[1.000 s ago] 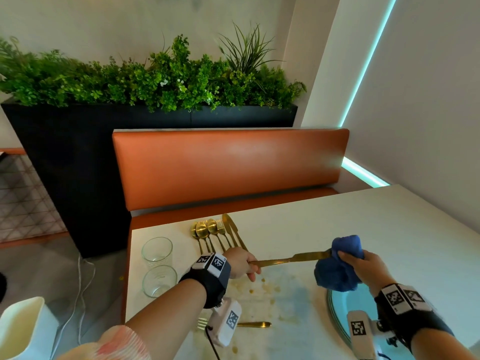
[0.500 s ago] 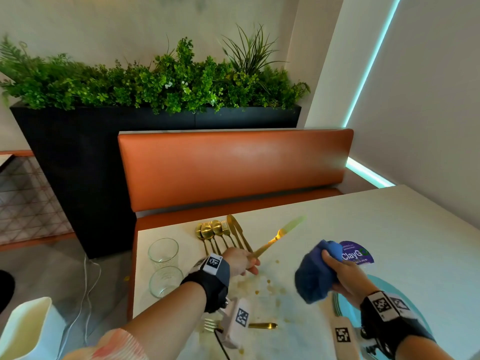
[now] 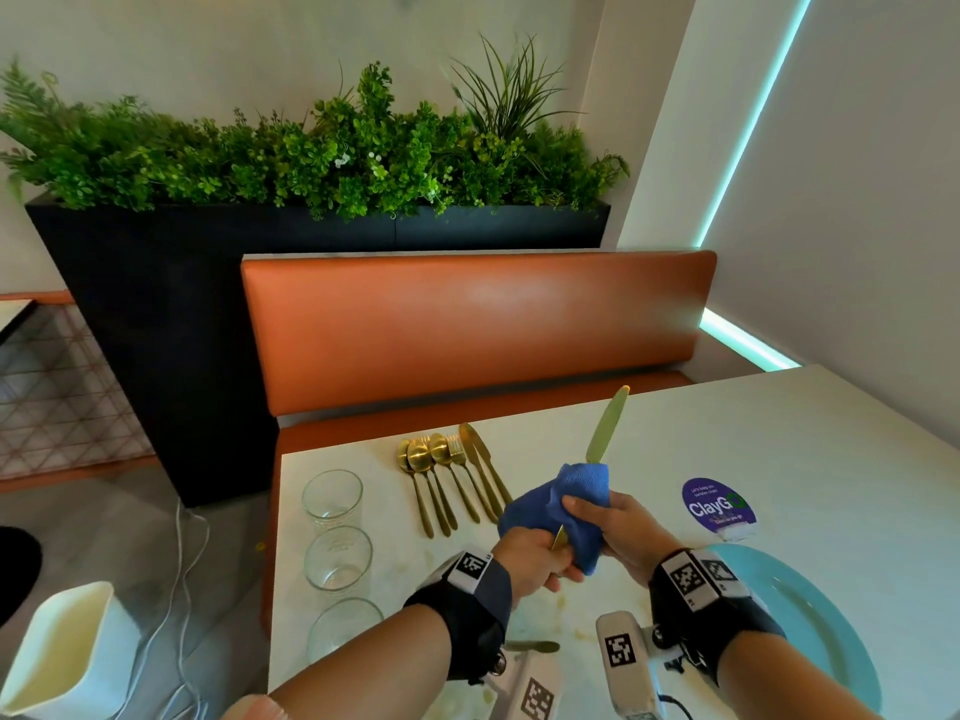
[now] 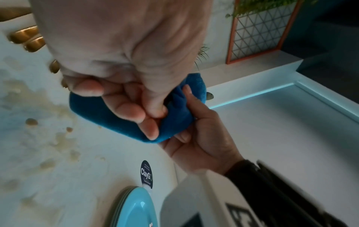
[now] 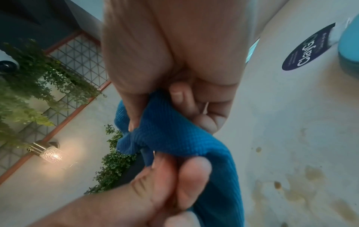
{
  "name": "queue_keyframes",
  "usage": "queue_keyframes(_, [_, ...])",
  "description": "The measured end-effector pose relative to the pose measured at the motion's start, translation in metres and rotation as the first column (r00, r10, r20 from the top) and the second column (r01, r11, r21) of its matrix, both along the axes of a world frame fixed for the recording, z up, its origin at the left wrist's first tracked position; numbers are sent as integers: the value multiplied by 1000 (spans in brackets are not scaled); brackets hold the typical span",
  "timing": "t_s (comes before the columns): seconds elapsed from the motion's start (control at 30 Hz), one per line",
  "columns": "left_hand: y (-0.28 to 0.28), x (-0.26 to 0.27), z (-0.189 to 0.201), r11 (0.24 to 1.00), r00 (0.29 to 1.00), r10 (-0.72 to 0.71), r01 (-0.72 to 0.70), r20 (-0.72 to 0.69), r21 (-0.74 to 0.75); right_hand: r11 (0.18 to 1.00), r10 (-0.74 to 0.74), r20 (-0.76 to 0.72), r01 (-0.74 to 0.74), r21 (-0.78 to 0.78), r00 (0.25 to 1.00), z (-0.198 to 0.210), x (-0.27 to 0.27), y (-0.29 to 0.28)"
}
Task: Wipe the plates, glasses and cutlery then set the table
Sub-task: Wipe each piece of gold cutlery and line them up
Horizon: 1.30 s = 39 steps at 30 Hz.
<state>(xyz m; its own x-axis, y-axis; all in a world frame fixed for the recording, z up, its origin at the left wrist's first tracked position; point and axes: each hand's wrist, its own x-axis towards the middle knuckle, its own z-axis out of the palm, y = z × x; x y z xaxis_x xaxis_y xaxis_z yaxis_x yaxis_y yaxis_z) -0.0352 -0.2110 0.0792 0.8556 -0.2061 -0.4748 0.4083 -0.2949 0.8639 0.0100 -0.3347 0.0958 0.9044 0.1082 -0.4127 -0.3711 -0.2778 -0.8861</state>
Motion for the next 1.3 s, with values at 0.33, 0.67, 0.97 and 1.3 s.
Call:
queue_keyframes(0.33, [-2,11,-7,979,996,77,-65,-54,195,999,-11,-21,10,-47,1000,-17,5,2])
queue_keyframes(0.67, [18,38,-10,917,998,-37,10,60,399,884,221,2,-199,-423,975,-36,12,-17])
queue_keyframes(0.97, [-2,91,-27,946,946,323,-323,-20,-3,874,352,-101,-366,-320,930,-45,38,-17])
queue_keyframes(1.3, [-5,160,-53,867,847,499,-485,-184,118,754,447,-187,-480,-449,875,-55,94,-27])
